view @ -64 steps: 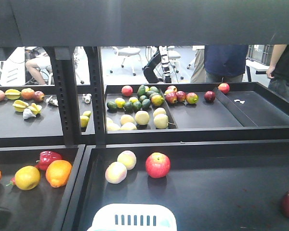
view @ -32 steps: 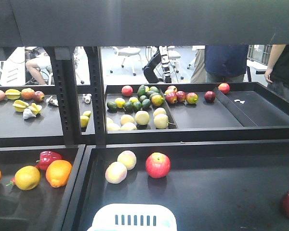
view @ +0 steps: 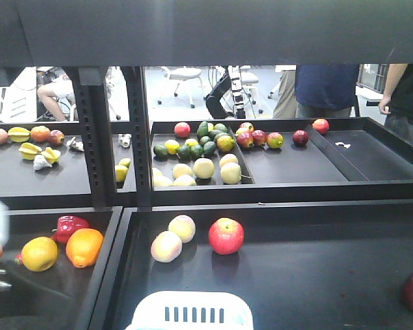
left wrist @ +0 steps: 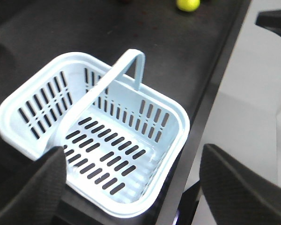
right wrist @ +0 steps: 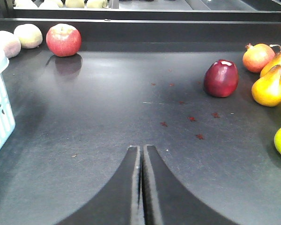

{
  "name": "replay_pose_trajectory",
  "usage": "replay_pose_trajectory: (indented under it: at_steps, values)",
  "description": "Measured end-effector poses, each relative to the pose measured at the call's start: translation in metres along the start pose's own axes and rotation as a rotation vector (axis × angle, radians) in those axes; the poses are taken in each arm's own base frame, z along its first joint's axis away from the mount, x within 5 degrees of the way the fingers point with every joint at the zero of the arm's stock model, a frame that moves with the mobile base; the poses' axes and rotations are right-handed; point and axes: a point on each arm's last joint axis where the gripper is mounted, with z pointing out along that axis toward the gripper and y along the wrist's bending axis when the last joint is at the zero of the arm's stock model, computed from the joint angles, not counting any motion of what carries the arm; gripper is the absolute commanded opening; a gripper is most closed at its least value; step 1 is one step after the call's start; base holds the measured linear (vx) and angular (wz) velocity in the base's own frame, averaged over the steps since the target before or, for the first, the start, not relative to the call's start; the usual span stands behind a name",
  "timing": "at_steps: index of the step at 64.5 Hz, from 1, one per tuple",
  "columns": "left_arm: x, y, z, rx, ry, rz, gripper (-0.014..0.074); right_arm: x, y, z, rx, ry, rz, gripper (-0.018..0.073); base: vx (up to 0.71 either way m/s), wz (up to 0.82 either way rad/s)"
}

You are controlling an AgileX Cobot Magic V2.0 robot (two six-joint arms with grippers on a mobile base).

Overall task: Pick three apples into basket with both arms
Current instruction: 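Lower the left gripper and close it on the basket handle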

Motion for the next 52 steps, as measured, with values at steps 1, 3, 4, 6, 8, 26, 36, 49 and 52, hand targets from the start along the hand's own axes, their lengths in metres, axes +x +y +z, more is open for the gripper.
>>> replay_pose_trajectory:
  at_steps: [1, 3, 4, 6, 8, 26, 36, 49, 52]
  values:
    - [0.0, 0.001, 0.003, 0.006, 0.003, 0.006, 0.0553, 0.0, 0.0, 0.0, 0.0, 0.0, 0.0, -0.0001, 0.0, 0.0]
    - [-0.001, 0.001, 0.007, 0.017, 0.006, 0.019, 0.0553, 0.0, 0.0, 0.0, 0.0, 0.0, 0.0, -0.0001, 0.0, 0.0]
    - [-0.001, 0.001, 0.01, 0.02, 0.007, 0.024, 0.0553, 0.0, 0.0, 0.0, 0.0, 0.0, 0.0, -0.0001, 0.0, 0.0]
    - [-0.002, 0.003, 0.015, 0.024, 0.011, 0.031, 0.0556, 0.0, 0.0, 0.0, 0.0, 0.0, 0.0, -0.0001, 0.0, 0.0]
    - [-0.002, 0.005, 0.02, 0.02, 0.015, 0.036, 0.056, 0.0, 0.0, 0.0, 0.0, 0.0, 0.0, -0.0001, 0.0, 0.0]
    - [-0.009, 0.021, 0.073, 0.0, 0.123, 0.15, 0.0604, 0.0, 0.0, 0.0, 0.0, 0.0, 0.0, -0.0001, 0.0, 0.0]
    - [-0.027, 0.03, 0.1, -0.011, 0.114, 0.198, 0.0604, 0.0, 0.0, 0.0, 0.0, 0.0, 0.0, -0.0001, 0.0, 0.0]
    - [-0.032, 0.041, 0.138, 0.046, 0.15, 0.194, 0.0604, 0.0, 0.0, 0.0, 0.0, 0.0, 0.0, -0.0001, 0.0, 0.0]
    - [-0.032, 0.043, 0.145, 0.055, 0.158, 0.192, 0.0604, 0.0, 0.0, 0.0, 0.0, 0.0, 0.0, -0.0001, 0.0, 0.0]
